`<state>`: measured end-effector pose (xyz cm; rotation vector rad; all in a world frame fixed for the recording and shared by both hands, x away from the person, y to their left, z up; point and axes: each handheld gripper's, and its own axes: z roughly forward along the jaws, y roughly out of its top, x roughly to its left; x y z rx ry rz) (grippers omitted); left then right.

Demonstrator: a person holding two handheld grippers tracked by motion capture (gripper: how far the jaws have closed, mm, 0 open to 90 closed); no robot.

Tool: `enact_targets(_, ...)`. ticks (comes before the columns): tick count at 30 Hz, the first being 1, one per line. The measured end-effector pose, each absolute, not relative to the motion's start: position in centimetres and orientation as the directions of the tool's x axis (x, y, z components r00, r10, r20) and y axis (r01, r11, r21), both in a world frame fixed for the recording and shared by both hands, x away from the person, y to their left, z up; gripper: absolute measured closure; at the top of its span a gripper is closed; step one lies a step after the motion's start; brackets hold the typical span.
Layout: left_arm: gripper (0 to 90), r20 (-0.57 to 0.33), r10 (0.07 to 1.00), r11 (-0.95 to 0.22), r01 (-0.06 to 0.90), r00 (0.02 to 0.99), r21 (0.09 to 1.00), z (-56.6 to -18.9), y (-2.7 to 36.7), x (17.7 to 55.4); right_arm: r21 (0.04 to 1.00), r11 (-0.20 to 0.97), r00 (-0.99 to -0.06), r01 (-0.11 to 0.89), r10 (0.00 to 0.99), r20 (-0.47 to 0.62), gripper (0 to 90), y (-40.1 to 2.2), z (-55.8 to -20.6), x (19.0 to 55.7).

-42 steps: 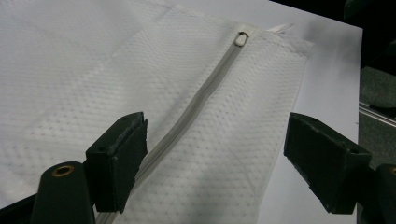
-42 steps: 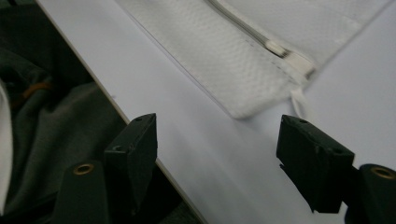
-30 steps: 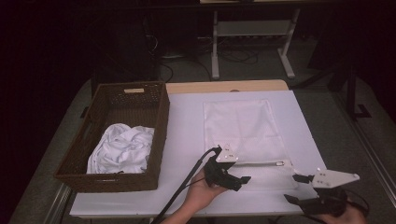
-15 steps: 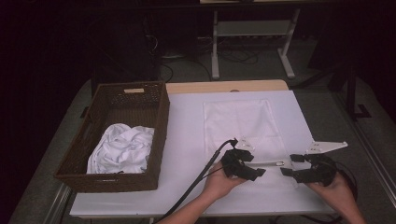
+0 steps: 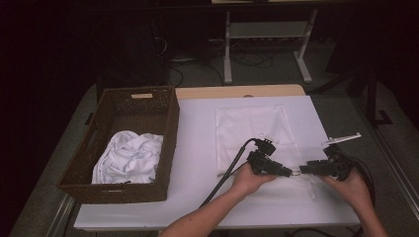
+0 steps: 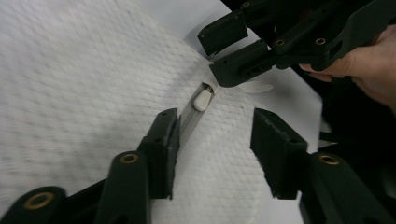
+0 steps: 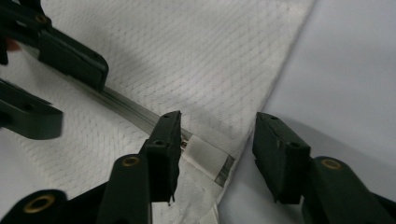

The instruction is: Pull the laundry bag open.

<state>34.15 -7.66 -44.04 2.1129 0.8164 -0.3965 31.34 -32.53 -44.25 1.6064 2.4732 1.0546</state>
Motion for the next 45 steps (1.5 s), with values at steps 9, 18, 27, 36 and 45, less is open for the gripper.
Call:
enact_targets(9, 65.8, -0.595, 0.438, -0.443, 0.738, 0.673, 0.509, -45.2, -9.0, 35.2, 0.478, 0.227, -0.436, 0.848, 0.812, 0.388, 60.7, -33.1, -44.7, 31.9)
enact_targets(18, 71.0, -0.641, 0.446, -0.423, 0.779, 0.624, 0.464, -46.7, -10.0, 35.7, 0.458, 0.224, -0.435, 0.860, 0.791, 0.431, 70.2, -32.9, -44.9, 31.9)
enact_targets(27, 67.3, -0.718, 0.406, -0.381, 0.819, 0.565, 0.429, -47.2, -10.2, 36.0, 0.513, 0.216, -0.475, 0.831, 0.756, 0.451, 84.2, -33.2, -44.4, 31.7)
enact_targets(36, 68.4, -0.751, 0.348, -0.391, 0.815, 0.560, 0.427, -47.2, -10.2, 36.1, 0.530, 0.198, -0.477, 0.825, 0.746, 0.464, 84.2, -33.5, -44.2, 31.6)
enact_targets(45, 78.0, -0.727, 0.356, -0.378, 0.802, 0.587, 0.462, -47.0, -10.6, 35.6, 0.556, 0.164, -0.477, 0.815, 0.734, 0.483, 84.5, -33.9, -43.8, 31.4)
